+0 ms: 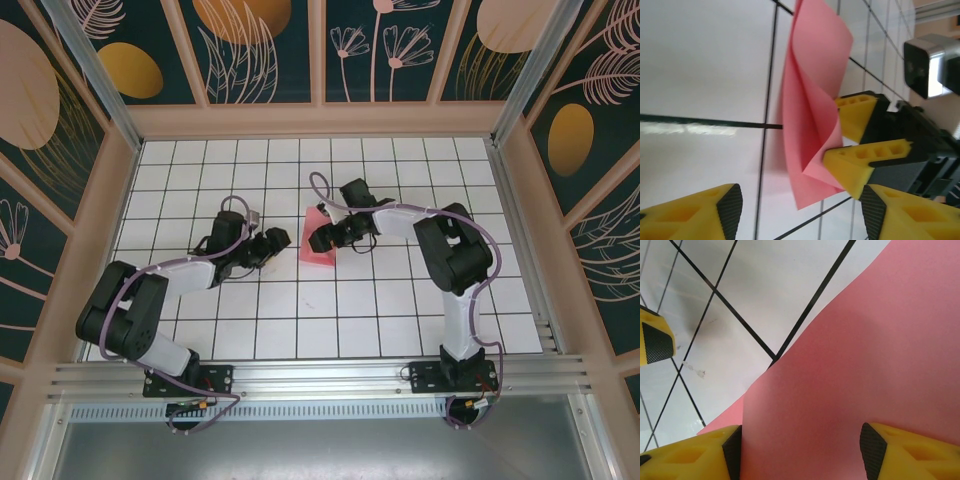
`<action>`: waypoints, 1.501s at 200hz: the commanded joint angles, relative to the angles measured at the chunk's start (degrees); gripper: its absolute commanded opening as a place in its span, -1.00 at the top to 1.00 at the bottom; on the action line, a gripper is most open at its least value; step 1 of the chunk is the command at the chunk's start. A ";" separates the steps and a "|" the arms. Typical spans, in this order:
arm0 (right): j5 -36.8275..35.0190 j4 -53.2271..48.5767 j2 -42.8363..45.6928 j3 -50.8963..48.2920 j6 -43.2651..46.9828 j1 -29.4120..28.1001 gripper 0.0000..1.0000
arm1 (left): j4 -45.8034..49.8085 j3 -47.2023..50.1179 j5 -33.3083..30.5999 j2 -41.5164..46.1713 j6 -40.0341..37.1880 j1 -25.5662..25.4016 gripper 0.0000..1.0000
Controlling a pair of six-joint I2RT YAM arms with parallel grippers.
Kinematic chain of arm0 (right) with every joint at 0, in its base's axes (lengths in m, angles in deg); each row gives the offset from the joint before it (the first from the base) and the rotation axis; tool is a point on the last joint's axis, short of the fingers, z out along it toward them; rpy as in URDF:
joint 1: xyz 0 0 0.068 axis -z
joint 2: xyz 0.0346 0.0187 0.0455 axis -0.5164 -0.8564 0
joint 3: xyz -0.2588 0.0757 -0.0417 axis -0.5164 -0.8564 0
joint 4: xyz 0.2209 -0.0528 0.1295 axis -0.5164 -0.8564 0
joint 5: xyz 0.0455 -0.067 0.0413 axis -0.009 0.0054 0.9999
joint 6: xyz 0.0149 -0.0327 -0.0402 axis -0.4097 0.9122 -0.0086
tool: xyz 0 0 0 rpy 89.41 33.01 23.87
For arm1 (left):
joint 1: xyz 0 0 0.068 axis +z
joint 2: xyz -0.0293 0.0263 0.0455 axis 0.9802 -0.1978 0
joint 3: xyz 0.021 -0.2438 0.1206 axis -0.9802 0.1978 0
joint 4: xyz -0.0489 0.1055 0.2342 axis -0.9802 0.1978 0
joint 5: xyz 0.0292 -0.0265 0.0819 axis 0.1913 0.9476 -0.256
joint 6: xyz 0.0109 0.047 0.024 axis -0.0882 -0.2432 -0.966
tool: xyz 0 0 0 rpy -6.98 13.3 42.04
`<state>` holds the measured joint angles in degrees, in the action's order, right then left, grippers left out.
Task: Fold a paper plane with a square sheet of paper (pick it up from the middle)
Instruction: Fold the square sheet of paper in half at the center of the table.
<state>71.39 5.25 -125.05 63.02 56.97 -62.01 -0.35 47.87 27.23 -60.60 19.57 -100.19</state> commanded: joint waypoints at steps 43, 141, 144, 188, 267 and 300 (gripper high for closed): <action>2.53 -3.56 -0.37 -3.30 0.59 1.74 -0.33 | -12.39 -6.23 5.53 -8.54 7.26 -3.41 -0.29; 3.11 -5.43 0.12 -3.28 6.38 -1.05 -0.33 | -8.59 -10.69 4.10 -17.25 9.11 -4.94 -0.04; 3.07 -5.48 0.11 -3.24 6.55 -1.20 -0.33 | -8.67 -10.66 4.02 -17.44 9.30 -4.92 -0.02; 2.45 -6.38 0.30 -3.13 8.55 -2.47 -0.38 | -11.96 -11.32 5.20 -19.33 10.90 -4.94 -0.02; 4.17 -5.15 3.03 -3.47 8.42 -2.09 -0.65 | -11.15 -10.97 4.82 -21.80 10.07 -5.03 0.17; 5.70 -4.22 5.25 -3.74 8.33 -1.43 -0.66 | -8.46 -11.24 3.24 -22.07 8.31 -4.98 0.33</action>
<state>74.47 3.65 -122.78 60.79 65.32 -63.69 -10.58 37.40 31.62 -81.84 29.54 -104.87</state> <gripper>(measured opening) 0.828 0.351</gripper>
